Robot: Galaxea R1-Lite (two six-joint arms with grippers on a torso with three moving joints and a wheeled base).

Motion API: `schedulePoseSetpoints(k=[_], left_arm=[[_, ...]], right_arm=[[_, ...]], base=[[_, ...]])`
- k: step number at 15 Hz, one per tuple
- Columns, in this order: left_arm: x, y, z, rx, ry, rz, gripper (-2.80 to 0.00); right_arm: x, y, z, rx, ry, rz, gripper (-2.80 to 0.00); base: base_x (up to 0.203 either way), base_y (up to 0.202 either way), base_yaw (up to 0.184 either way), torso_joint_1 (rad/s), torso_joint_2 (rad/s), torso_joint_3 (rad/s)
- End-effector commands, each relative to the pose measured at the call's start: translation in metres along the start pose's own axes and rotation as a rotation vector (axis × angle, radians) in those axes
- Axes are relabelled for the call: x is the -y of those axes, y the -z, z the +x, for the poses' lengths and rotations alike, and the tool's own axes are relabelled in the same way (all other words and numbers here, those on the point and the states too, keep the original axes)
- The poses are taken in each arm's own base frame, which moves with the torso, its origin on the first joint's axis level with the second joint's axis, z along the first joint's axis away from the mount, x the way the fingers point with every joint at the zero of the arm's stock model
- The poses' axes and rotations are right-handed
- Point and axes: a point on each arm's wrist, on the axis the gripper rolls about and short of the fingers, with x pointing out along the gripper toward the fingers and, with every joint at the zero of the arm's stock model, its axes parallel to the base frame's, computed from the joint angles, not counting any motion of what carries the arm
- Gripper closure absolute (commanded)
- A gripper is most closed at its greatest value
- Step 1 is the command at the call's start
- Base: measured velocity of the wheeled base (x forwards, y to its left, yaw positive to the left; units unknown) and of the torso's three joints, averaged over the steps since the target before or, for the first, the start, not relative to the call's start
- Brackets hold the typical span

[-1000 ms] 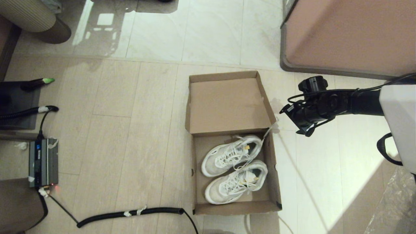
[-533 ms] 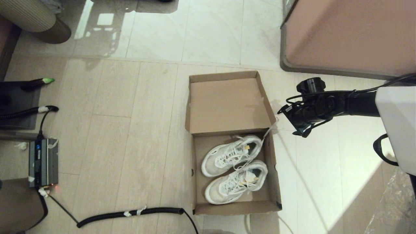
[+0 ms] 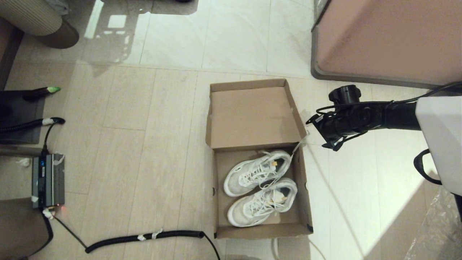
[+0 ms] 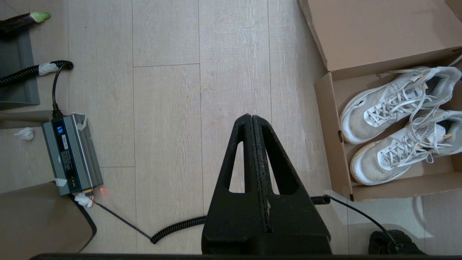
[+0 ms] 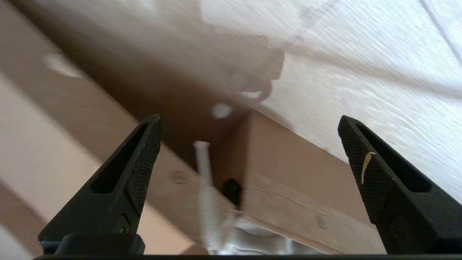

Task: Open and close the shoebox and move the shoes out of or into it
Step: Close the shoe box

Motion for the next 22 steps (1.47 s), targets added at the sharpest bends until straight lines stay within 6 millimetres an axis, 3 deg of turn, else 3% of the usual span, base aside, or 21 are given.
schedulePoseSetpoints(k=[1,6,16,19,22], left_arm=[[0.0,-0.001,-0.001,0.007,-0.002,0.001,0.0],[0.0,0.0,-0.005,0.02,-0.011,-0.001,0.0],[0.001,0.008,-0.013,0.033,-0.02,-0.003,0.0],[0.0,0.008,-0.015,0.042,-0.023,-0.003,0.0],[0.0,0.006,-0.015,0.048,-0.027,-0.002,0.0]], right_arm=[[0.008,0.005,0.003,-0.026,0.047,0.003,-2.8],[0.015,0.012,-0.022,-0.175,0.024,0.006,-2.8],[0.035,0.025,-0.073,-0.272,0.107,-0.04,-2.8],[0.036,0.025,-0.072,-0.246,0.078,-0.045,-2.8],[0.04,0.024,-0.059,-0.148,-0.068,-0.037,-2.8]], base=[[0.0,0.0,0.0,0.0,0.0,0.0],[0.0,0.0,0.0,0.0,0.0,0.0],[0.0,0.0,0.0,0.0,0.0,0.0],[0.0,0.0,0.0,0.0,0.0,0.0],[0.0,0.0,0.0,0.0,0.0,0.0]])
